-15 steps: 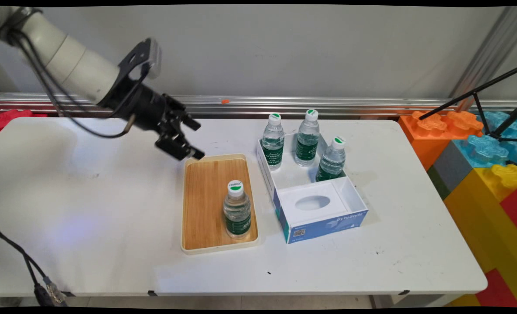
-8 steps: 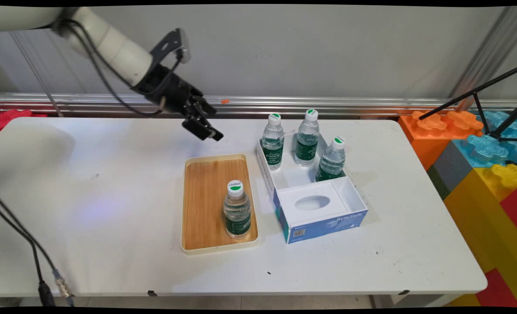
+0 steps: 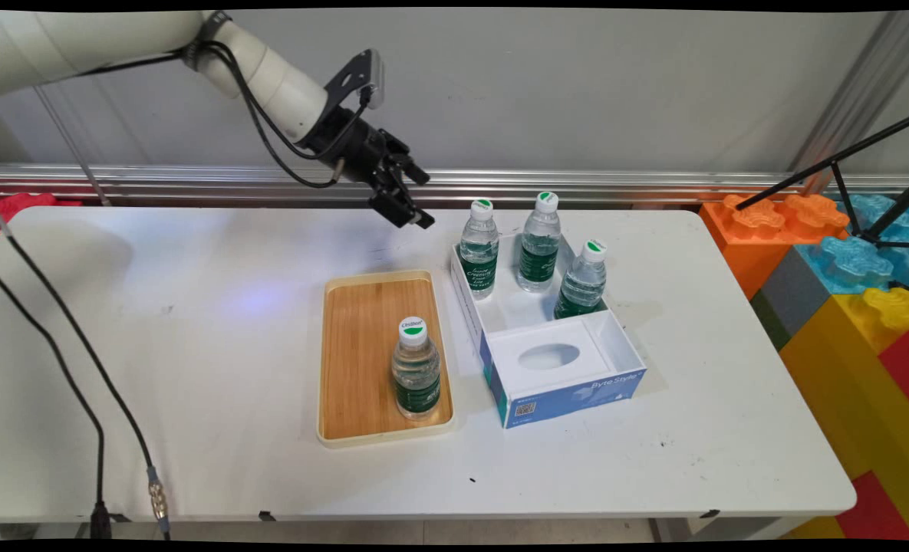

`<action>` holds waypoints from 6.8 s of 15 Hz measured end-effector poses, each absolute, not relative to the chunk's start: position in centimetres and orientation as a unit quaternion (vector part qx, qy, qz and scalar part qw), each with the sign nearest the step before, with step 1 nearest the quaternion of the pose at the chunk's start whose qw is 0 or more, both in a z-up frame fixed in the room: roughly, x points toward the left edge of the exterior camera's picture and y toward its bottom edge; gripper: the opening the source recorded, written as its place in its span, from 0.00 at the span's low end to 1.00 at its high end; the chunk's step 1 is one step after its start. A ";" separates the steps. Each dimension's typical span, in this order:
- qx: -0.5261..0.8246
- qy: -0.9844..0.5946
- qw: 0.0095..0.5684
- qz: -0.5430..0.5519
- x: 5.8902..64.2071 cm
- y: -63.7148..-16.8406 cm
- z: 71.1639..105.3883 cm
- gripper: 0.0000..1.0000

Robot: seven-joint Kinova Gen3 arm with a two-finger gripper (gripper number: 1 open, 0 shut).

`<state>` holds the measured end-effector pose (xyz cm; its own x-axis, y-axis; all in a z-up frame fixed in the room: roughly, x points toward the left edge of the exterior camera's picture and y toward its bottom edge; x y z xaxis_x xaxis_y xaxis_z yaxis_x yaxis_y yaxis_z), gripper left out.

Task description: Pick up the green bottle from the white box, then place the picked object on the tray

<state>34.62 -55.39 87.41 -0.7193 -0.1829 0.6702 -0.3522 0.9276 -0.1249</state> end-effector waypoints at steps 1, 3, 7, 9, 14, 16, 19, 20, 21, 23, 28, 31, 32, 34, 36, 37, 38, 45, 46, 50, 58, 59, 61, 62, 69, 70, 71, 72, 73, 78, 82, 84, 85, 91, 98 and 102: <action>0.140 -0.919 0.349 0.121 34.6 -55.7 87.1 1.00; 0.122 -0.918 0.360 0.113 34.3 -56.4 86.1 1.00; 0.089 -0.917 0.377 0.093 33.2 -57.3 83.7 1.00; 0.078 -0.915 0.386 0.088 32.7 -57.7 82.7 1.00; 0.072 -0.909 0.400 0.086 31.7 -58.7 80.6 1.00; 0.074 -0.906 0.407 0.084 31.2 -59.0 79.9 1.00; 0.077 -0.903 0.415 0.083 30.8 -59.4 79.2 1.00; 0.078 -0.901 0.418 0.083 30.6 -59.5 79.0 1.00; 0.078 -0.901 0.419 0.082 30.5 -59.5 78.9 1.00; 0.080 -0.898 0.424 0.081 30.2 -59.7 78.5 1.00; 0.081 -0.894 0.432 0.083 29.8 -60.0 78.0 0.00; 0.082 -0.894 0.431 0.086 30.0 -60.0 78.0 0.00; 0.082 -0.895 0.431 0.086 30.0 -59.9 78.0 0.00; 0.083 -0.895 0.429 0.086 30.2 -59.9 78.1 0.00; 0.084 -0.896 0.428 0.086 30.3 -59.8 78.3 0.00; 0.087 -0.895 0.429 0.087 30.5 -59.7 78.5 0.00; 0.088 -0.894 0.430 0.087 30.5 -59.6 78.6 0.00; 0.138 -0.875 0.453 0.100 31.0 -57.9 83.0 0.00; 0.146 -0.872 0.456 0.101 31.0 -57.6 83.8 0.00; 0.173 -0.864 0.462 0.106 31.0 -55.8 87.1 0.00; 0.222 -0.863 0.437 0.123 33.3 -50.9 92.0 0.00; 0.226 -0.865 0.432 0.122 33.8 -50.0 92.4 0.00; 0.228 -0.870 0.421 0.115 35.1 -47.8 92.9 0.00; 0.228 -0.873 0.417 0.113 35.6 -46.9 93.0 0.00; 0.200 -0.882 0.415 0.099 37.0 -42.9 90.3 0.00; 0.195 -0.884 0.415 0.095 37.0 -42.7 89.6 0.00; 0.189 -0.886 0.413 0.091 36.9 -42.5 88.8 0.00; 0.185 -0.889 0.411 0.087 36.9 -42.3 87.9 0.00; 0.181 -0.891 0.408 0.083 37.0 -42.2 87.1 0.00; 0.173 -0.901 0.394 0.060 37.6 -41.4 84.4 0.00; 0.165 -0.907 0.385 0.048 38.2 -40.7 83.1 0.00; 0.158 -0.909 0.382 0.044 38.4 -40.4 82.6 0.00; 0.154 -0.910 0.382 0.043 38.5 -40.2 82.3 0.00; 0.127 -0.913 0.385 0.045 38.5 -39.6 81.6 0.00; 0.097 -0.914 0.389 0.061 38.8 -39.3 81.2 0.00; 0.090 -0.915 0.389 0.068 39.1 -39.1 80.8 0.00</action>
